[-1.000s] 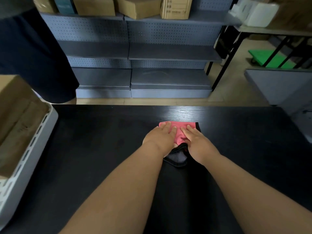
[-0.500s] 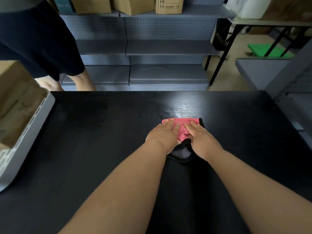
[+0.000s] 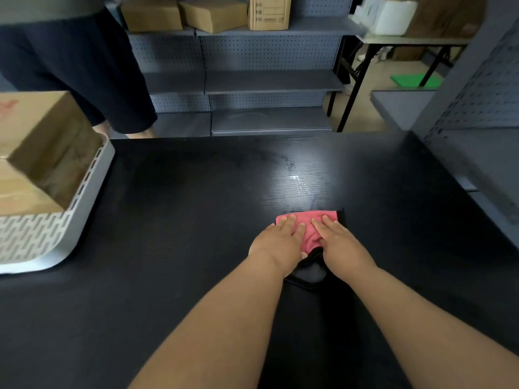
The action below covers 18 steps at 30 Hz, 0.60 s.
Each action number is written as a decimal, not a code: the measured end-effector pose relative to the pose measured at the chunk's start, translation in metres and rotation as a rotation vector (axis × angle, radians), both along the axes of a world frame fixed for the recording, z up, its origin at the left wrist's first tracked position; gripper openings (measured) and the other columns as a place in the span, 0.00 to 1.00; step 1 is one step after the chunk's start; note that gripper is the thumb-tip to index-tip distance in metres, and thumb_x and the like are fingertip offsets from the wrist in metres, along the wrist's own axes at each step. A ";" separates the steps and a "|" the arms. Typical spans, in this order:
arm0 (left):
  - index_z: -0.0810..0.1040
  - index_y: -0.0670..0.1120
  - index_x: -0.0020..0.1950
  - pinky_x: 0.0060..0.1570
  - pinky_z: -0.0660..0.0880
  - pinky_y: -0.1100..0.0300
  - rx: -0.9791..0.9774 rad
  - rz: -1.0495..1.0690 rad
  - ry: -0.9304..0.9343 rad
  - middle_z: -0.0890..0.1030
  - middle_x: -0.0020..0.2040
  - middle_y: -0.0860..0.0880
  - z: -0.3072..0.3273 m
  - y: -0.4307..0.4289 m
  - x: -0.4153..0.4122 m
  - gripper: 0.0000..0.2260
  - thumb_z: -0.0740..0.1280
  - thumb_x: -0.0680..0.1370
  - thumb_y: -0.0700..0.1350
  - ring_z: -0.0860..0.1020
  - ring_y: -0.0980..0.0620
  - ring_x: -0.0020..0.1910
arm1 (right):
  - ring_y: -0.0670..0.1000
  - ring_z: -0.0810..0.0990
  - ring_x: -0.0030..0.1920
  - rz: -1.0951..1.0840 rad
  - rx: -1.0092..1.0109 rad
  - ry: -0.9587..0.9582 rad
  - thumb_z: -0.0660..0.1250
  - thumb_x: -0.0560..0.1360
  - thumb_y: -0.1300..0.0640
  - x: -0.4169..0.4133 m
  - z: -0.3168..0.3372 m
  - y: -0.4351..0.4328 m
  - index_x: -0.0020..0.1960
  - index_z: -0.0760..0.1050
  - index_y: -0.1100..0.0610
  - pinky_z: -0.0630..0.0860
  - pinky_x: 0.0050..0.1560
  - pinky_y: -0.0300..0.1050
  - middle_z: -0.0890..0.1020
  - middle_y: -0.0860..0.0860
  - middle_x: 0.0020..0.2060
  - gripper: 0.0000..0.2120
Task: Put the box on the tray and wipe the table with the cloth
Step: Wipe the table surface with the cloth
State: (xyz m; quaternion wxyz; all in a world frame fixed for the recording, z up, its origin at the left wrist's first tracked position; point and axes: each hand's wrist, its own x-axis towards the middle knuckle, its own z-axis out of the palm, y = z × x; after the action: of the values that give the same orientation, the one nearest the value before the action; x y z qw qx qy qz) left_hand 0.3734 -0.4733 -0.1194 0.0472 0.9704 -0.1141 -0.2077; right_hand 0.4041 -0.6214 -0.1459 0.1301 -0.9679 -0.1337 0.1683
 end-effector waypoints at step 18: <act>0.43 0.47 0.78 0.75 0.47 0.54 0.036 0.015 0.003 0.42 0.79 0.46 0.005 0.101 -0.210 0.30 0.53 0.82 0.54 0.45 0.48 0.78 | 0.49 0.44 0.77 0.043 0.016 0.032 0.48 0.80 0.64 -0.209 0.011 0.104 0.77 0.46 0.49 0.51 0.77 0.50 0.46 0.47 0.78 0.28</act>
State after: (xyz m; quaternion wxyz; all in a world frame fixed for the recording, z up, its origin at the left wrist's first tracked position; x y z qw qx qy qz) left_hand 0.1639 -0.3725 -0.1144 0.0317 0.9716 -0.1031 -0.2106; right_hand 0.1949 -0.5178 -0.1345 0.1363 -0.9609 -0.1539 0.1854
